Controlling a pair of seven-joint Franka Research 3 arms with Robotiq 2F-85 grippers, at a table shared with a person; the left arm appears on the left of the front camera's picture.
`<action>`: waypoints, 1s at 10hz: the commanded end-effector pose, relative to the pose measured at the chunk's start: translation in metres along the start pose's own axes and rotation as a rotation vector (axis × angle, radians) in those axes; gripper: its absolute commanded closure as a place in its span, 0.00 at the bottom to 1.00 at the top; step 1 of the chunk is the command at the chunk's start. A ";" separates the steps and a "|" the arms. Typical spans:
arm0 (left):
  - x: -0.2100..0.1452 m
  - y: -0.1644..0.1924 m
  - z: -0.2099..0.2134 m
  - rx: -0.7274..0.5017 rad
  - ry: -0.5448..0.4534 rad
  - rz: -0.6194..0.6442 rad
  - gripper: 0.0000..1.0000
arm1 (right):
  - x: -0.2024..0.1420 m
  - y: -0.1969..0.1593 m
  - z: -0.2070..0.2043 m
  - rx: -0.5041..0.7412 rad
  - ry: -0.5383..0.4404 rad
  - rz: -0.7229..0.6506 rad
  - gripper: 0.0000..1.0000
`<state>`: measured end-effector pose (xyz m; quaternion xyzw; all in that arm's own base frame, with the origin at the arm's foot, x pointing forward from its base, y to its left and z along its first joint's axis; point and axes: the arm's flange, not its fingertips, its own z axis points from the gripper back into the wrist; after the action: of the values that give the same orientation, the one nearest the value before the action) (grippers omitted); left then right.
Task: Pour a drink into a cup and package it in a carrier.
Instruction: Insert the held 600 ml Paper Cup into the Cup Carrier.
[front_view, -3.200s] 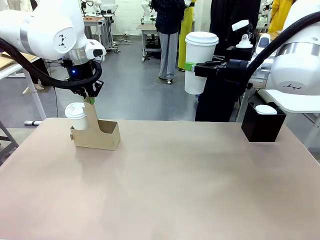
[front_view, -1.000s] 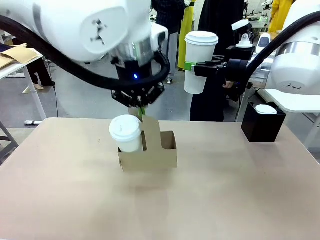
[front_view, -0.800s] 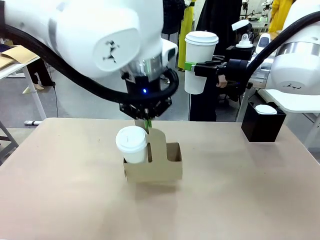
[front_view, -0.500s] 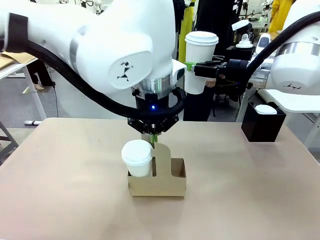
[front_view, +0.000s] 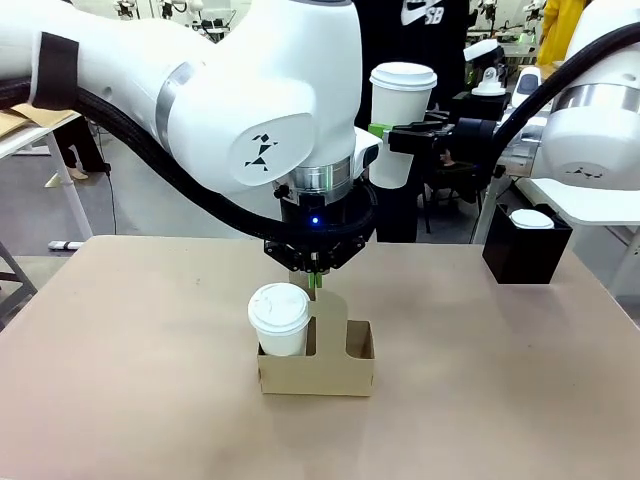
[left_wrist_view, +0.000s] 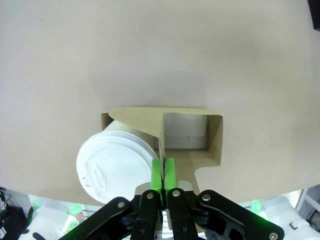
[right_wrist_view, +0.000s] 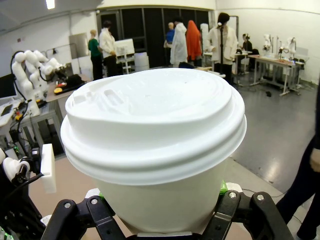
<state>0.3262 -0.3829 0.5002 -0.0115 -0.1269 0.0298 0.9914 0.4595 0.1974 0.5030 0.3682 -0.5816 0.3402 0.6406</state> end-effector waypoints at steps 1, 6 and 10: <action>-0.001 0.003 -0.001 0.003 0.002 0.005 0.98 | 0.003 0.002 -0.001 0.004 -0.009 -0.001 0.19; 0.003 0.015 0.018 -0.064 0.012 -0.040 0.00 | 0.003 0.002 -0.001 0.004 -0.009 -0.001 0.19; 0.014 0.078 0.076 -0.157 -0.013 -0.258 0.05 | -0.023 -0.034 0.014 0.191 0.001 0.024 0.19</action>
<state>0.3227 -0.3363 0.5711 -0.0585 -0.1451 -0.0640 0.9856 0.4715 0.1802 0.4851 0.3961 -0.5638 0.3755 0.6199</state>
